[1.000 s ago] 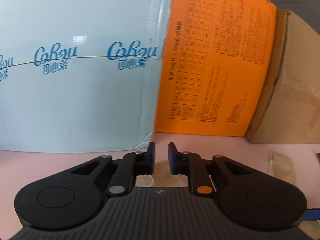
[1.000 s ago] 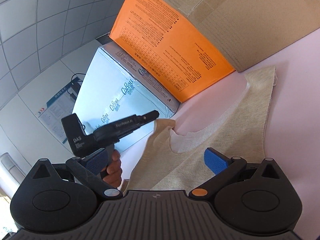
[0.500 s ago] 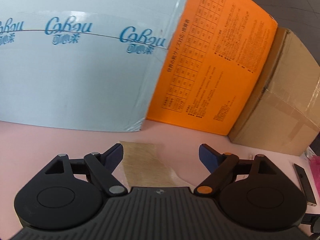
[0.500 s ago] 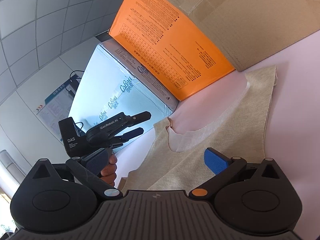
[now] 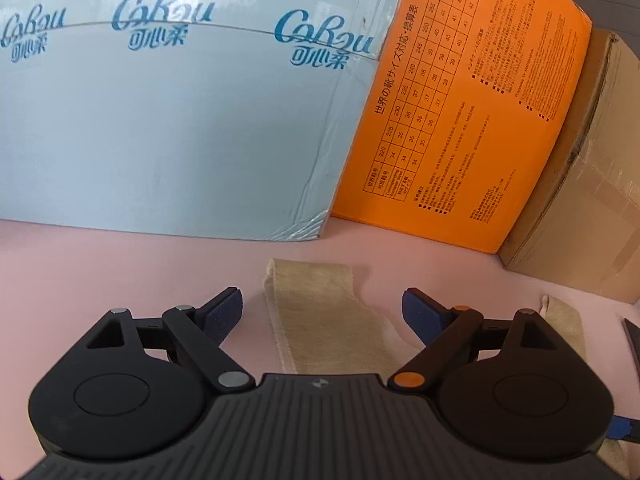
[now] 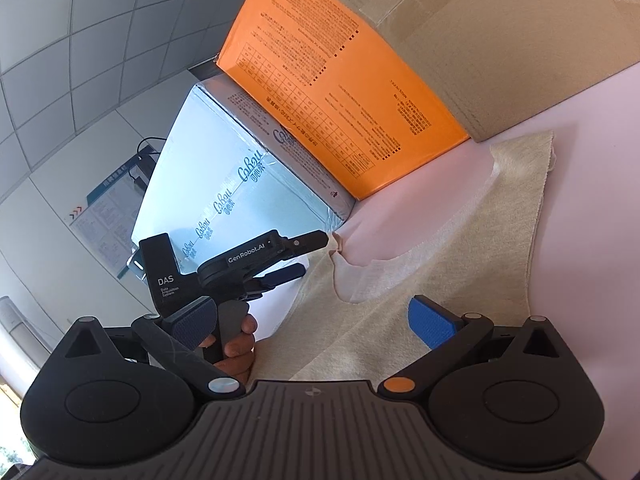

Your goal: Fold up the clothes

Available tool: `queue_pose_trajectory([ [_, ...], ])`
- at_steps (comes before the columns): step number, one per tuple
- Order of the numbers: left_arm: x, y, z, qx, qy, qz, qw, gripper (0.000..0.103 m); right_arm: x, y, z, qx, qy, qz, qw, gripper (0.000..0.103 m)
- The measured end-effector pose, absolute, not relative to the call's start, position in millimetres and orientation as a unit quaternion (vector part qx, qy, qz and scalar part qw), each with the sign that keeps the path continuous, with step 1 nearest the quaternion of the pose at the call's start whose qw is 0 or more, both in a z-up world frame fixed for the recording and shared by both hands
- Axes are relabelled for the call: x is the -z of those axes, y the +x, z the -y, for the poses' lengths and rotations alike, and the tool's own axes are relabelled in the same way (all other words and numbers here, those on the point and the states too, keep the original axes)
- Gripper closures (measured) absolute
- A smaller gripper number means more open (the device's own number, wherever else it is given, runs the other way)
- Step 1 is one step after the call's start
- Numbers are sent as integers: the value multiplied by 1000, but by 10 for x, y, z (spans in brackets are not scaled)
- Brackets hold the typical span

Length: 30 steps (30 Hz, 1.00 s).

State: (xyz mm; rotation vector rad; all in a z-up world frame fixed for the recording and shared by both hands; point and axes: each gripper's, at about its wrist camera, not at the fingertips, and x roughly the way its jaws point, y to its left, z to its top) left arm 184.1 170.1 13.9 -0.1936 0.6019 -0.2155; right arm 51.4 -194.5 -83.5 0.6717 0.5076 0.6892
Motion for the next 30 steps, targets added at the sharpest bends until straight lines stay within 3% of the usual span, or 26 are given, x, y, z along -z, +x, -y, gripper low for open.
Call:
queue_pose_trajectory([
  [11,-450,580,-1549,157,-25,-282,946,14,847,503,1959,-330,325,-238,854,0],
  [23,-160,-273,-1373,201,98,-259,940,6,636,302,2145,-342,405,-206,823,0],
  [24,-147,-254,-1340,198,109,-267,937,0,623,291,2123,-343,396,-212,825,0],
  [30,-161,-152,-1401,190,88,-288,934,0,632,270,1840,-334,297,-266,854,0],
])
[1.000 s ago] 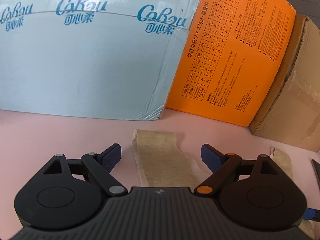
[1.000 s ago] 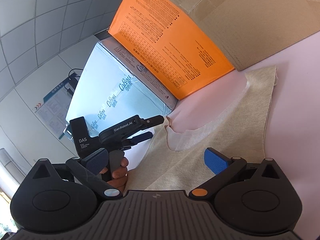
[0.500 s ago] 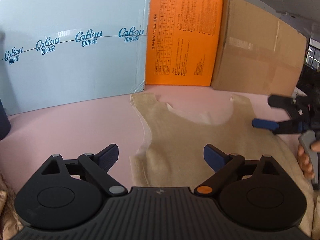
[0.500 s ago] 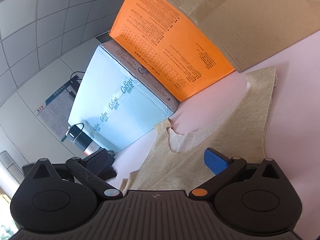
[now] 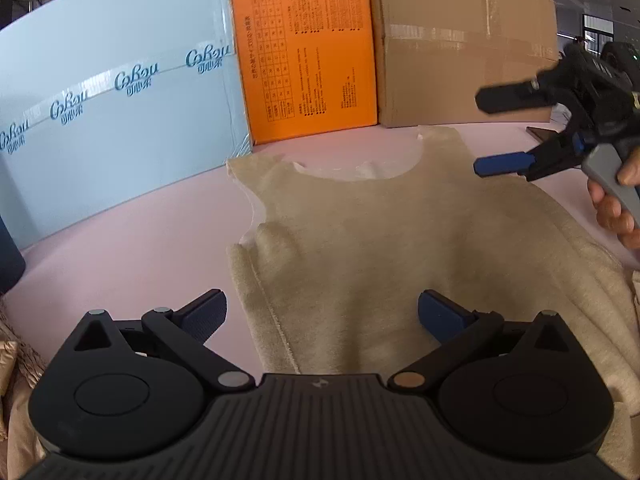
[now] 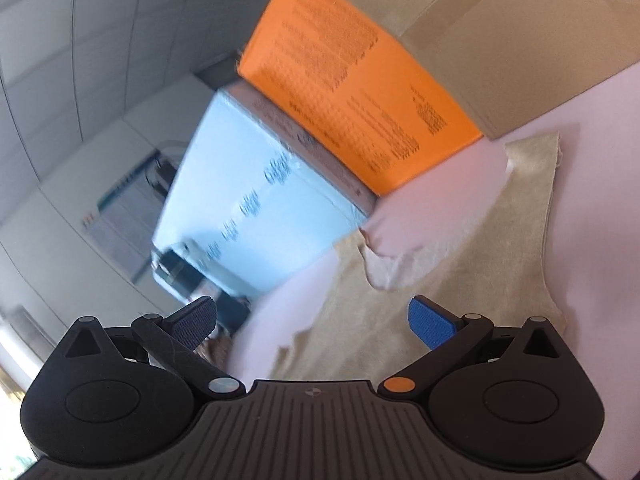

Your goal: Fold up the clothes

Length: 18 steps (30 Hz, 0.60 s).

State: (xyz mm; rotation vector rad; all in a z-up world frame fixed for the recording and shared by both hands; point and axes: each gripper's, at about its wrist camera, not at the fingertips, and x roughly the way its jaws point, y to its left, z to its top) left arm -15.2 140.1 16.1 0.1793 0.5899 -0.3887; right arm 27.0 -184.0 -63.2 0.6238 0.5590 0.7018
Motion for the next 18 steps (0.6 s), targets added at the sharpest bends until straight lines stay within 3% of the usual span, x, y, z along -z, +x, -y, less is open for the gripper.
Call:
queue_pose_trajectory([
  [6,-163,-55,-1507,175,49,-321,929,0,701,176,1511,-315,165,-285,890,0],
  [13,-165,-93,-1490,174,55,-318,930,0,744,147,1735,-302,223,-273,886,0],
  [18,-170,-103,-1485,174,54,-319,930,0,606,-224,1778,-281,167,-270,906,0],
])
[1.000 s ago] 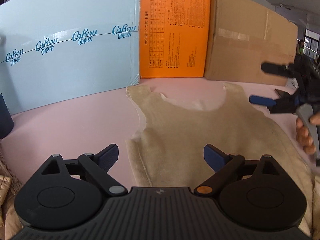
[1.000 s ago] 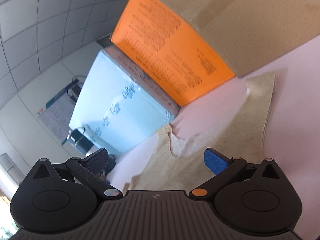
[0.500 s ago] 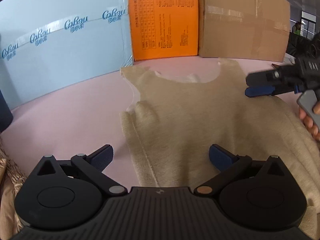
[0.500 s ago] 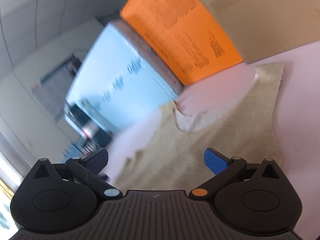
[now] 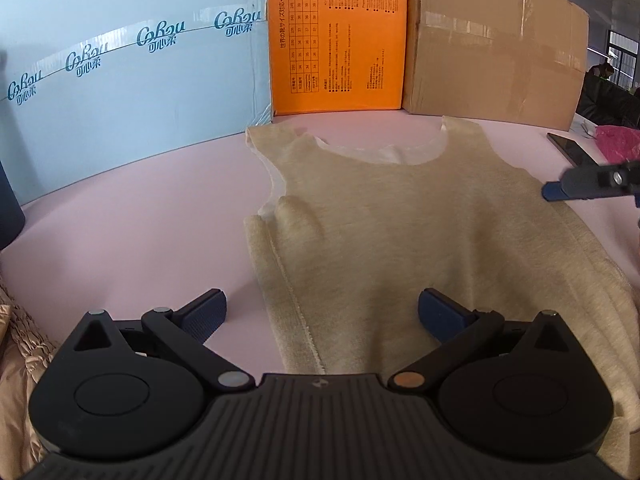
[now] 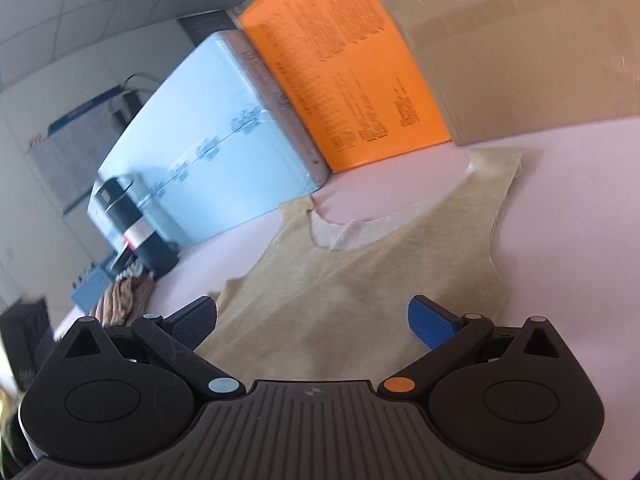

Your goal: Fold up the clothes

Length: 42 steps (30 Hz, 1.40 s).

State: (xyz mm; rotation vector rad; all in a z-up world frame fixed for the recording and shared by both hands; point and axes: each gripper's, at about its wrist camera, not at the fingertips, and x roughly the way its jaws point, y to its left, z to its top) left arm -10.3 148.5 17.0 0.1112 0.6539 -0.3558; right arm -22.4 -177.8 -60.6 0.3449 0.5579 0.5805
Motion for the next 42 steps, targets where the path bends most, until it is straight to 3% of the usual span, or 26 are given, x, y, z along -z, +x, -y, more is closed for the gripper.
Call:
queue_pose_trajectory([
  [7,-168,-97,-1522,171,45,-320,931,0,563,-789,1747,-238,55,-294,924,0],
  [16,-176,-92,-1566,154,40,-323,933,0,608,-1185,2195,-174,87,-281,940,0],
  [22,-193,-199,-1603,164,53,-325,930,0,701,-1188,2505,-180,170,-277,928,0],
  [30,-317,-507,-1607,256,34,-294,920,0,677,-1188,2466,-178,162,-278,930,0],
  [42,-308,-901,-1475,349,127,-241,896,0,717,-1198,2612,-194,219,-262,920,0],
])
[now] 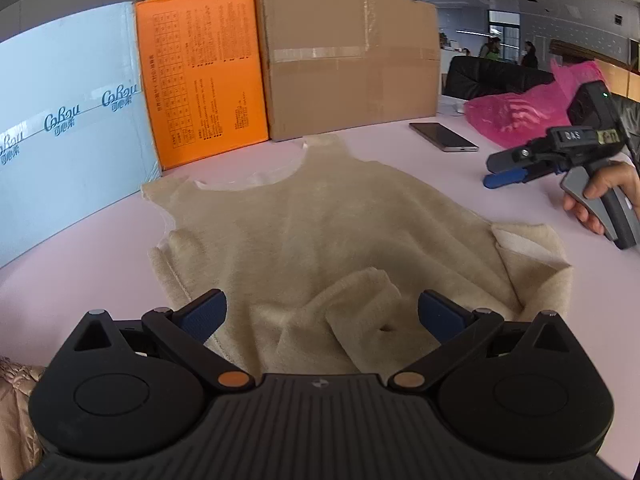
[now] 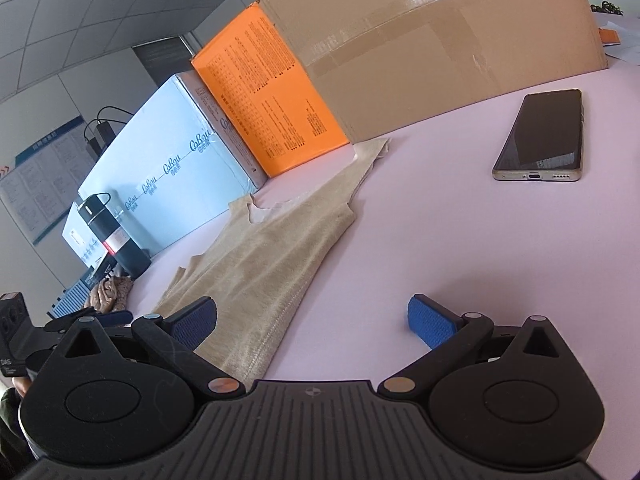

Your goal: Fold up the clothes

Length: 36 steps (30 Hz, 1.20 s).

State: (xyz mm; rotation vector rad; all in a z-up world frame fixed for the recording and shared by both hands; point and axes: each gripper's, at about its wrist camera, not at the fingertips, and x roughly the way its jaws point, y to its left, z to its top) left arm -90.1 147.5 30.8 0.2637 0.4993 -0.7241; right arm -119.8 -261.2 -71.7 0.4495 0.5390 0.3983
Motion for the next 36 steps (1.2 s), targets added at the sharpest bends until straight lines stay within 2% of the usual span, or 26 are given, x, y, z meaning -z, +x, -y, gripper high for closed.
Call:
queue_pose_trajectory([
  [4,-337,-992,-1590,347,135,-219,902,0,720,-1197,2620,-195,221,-261,919,0],
  [13,-372,-871,-1972,271,73,-203,938,0,730,-1200,2614,-194,220,-261,920,0],
  [18,-323,-809,-1771,240,135,-203,940,0,731,-1204,2614,-194,220,-260,920,0],
  [24,-319,-935,-1461,318,176,-199,910,0,736,-1205,2628,-195,223,-259,919,0],
  [26,-286,-955,-1367,334,188,-209,900,9,737,-1205,2631,-195,223,-259,919,0],
  [28,-246,-951,-1308,342,196,-219,892,26,739,-1205,2634,-196,224,-258,919,0],
  [29,-230,-942,-1290,344,198,-224,890,28,740,-1205,2635,-196,225,-258,919,0],
  [32,-232,-927,-1302,350,180,-225,892,28,740,-1207,2639,-196,227,-258,919,0],
  [34,-290,-906,-1359,355,144,-220,897,20,739,-1208,2641,-197,227,-257,918,0],
  [36,-353,-857,-1424,362,101,-221,900,20,739,-1209,2641,-197,228,-257,918,0],
])
